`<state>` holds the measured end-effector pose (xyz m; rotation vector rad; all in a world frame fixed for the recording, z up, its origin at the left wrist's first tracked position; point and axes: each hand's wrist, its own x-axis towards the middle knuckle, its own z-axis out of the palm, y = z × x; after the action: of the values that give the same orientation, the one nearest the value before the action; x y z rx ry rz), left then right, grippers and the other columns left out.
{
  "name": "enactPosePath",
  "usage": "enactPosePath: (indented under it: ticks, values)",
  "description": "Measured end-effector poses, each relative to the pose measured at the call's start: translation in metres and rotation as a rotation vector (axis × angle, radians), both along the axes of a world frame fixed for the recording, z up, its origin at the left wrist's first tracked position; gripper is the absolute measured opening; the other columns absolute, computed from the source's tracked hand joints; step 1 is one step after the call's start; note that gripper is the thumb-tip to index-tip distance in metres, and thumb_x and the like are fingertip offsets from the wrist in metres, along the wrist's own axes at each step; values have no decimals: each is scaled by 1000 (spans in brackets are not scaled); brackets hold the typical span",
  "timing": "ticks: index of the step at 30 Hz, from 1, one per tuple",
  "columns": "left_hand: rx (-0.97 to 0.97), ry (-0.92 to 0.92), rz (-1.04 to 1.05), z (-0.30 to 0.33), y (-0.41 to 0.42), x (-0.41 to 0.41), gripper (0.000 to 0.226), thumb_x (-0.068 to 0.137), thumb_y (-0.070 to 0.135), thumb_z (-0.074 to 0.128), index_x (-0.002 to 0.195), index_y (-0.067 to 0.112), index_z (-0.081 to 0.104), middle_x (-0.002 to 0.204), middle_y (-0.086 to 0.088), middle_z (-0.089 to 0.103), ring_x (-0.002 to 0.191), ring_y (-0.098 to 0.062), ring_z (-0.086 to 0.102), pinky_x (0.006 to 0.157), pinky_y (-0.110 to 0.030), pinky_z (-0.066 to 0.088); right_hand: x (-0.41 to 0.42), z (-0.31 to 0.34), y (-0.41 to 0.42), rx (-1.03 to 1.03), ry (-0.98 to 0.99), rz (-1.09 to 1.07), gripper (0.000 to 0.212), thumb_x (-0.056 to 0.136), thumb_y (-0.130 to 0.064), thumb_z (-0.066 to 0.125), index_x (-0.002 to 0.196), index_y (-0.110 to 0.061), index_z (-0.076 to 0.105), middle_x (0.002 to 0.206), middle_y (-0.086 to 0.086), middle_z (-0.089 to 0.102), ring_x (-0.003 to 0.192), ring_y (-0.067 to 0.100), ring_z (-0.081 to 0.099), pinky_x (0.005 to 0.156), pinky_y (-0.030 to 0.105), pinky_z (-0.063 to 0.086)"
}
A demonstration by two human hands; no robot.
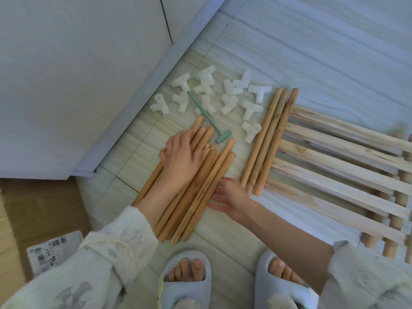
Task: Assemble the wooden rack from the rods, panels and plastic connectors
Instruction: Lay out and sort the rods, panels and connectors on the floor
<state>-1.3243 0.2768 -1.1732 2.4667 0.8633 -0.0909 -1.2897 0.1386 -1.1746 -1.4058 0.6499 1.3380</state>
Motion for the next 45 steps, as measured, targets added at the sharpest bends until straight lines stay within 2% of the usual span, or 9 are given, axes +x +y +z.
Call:
enactPosePath:
  ticks: [3,6,9,16,23,30,35,40,45]
  values:
    - [-32,208,88,-14,4,-47,62,96,48,34,148,28,7,154,-12,9,141,-30,10,110,-58,11,-9,2,6,35,40,-18,35,90,-8,46,125,-7,51,105,14,68,92,26,67,62,34,57]
    - [-57,311,39,-23,9,-76,61,96,52,23,148,36,-5,155,-12,-2,143,-30,4,112,-60,8,-14,8,11,85,68,-20,24,93,-7,43,111,-4,59,94,12,68,87,25,67,62,32,56]
    - [5,317,-28,-24,17,-88,58,96,52,18,147,39,-5,156,-11,-3,143,-29,4,112,-58,9,-17,16,18,126,107,-79,23,95,-5,40,93,-5,63,89,12,66,85,25,65,69,31,55]
    - [18,334,-43,-21,45,-85,55,98,46,18,148,37,-5,157,-11,-5,144,-29,-1,114,-57,2,-21,26,41,177,155,-124,24,98,-8,36,88,-7,58,94,14,63,91,24,61,83,32,49]
    - [8,332,-41,-24,69,-82,55,99,43,20,148,35,-4,157,-11,-7,144,-30,-3,115,-53,0,-21,28,56,295,185,-139,21,100,-11,35,110,-5,52,99,14,60,92,22,60,80,30,50]
    - [49,286,-67,-19,66,-80,55,100,42,19,150,30,-1,158,-10,-7,145,-28,-6,115,-52,-3,-19,20,50,194,106,16,40,100,-25,41,137,-11,38,139,11,40,132,26,39,108,43,37]
    - [62,97,-88,-6,32,-74,54,100,36,26,150,22,13,157,-14,4,145,-31,2,115,-51,2,-9,23,19,134,24,100,42,100,-25,42,138,-11,37,125,8,48,114,25,52,98,39,45]
    - [-42,-53,-176,8,-21,-52,57,93,10,48,145,17,27,149,-19,23,140,-34,20,113,-50,23,8,42,-39,55,-69,242,29,99,-29,43,115,-8,54,99,7,62,89,21,63,85,34,51]
    - [-120,27,-290,18,-77,-34,45,93,12,47,137,4,39,145,-22,28,137,-35,25,109,-47,30,24,63,-120,-132,-438,419,22,98,-21,43,102,-7,59,87,7,63,78,20,59,76,30,47]
